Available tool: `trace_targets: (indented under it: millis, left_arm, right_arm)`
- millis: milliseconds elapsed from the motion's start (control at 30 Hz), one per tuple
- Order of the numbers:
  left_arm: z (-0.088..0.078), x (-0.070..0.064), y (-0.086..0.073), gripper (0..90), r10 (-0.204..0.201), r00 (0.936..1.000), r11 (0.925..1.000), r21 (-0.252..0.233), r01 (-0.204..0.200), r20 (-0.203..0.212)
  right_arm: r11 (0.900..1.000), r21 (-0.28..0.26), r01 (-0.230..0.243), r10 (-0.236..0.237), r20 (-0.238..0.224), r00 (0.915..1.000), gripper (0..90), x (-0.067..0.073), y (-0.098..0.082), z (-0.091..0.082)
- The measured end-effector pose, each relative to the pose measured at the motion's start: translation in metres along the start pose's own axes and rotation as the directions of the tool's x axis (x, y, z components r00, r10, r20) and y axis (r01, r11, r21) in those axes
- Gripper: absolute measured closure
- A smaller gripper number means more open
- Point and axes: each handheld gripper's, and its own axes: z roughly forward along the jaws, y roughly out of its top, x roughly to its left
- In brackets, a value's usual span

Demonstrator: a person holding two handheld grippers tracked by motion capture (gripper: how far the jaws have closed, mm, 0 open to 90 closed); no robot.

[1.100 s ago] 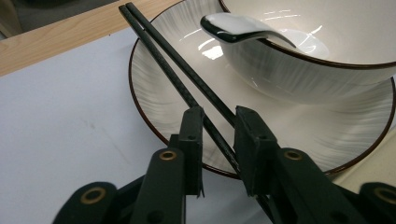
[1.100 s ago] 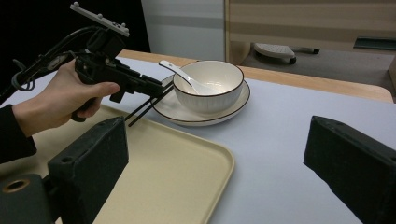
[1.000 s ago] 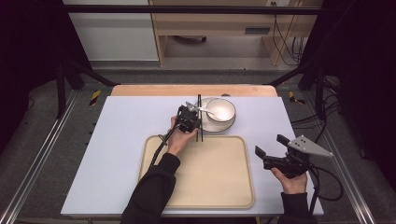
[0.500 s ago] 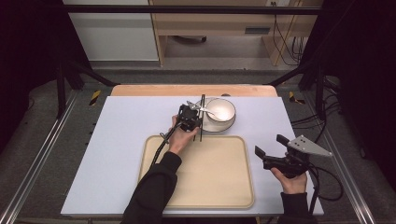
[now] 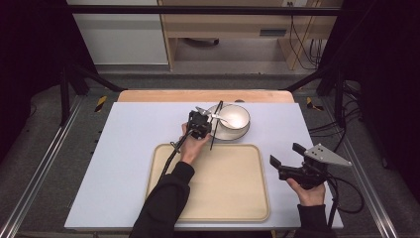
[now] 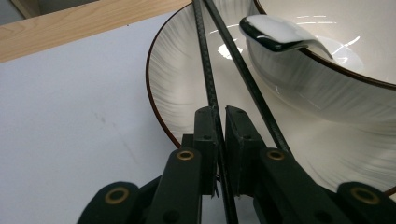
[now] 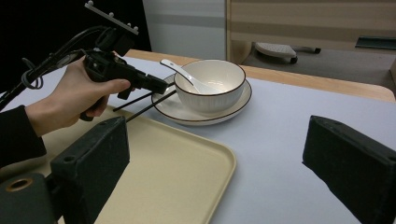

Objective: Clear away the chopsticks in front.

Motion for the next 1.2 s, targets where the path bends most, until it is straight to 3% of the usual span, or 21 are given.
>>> trace_targets:
  millis: [367,567,633,1033,1200]
  left_arm:
    - [0.0,0.001,-0.001,85.0,-0.026,0.9997,0.9996,-0.011,0.026,-0.004]
    - [-0.009,0.006,-0.002,85.1,-0.033,0.9994,0.9991,-0.026,0.033,-0.01]
    - [-0.017,0.01,-0.003,85.2,-0.054,0.9985,0.9978,-0.04,0.053,-0.013]
    - [-0.055,0.02,-0.009,85.2,-0.081,0.9966,0.9916,-0.102,0.08,-0.011]
    - [-0.076,0.022,-0.019,85.2,-0.066,0.9976,0.9908,-0.12,0.062,-0.024]
  right_arm:
    - [1.0,0.0,0.002,-0.002,-0.001,1.0,7.3,0.0,0.0,0.0]
    - [1.0,0.001,-0.001,0.001,0.002,1.0,7.3,0.0,0.0,0.0]
    - [1.0,-0.001,0.007,-0.007,0.0,1.0,7.4,0.0,-0.001,0.001]
    - [1.0,-0.01,0.003,-0.003,0.007,1.0,7.4,0.0,0.0,-0.002]
    - [1.0,-0.014,0.001,-0.001,0.009,1.0,7.4,-0.001,0.0,-0.003]
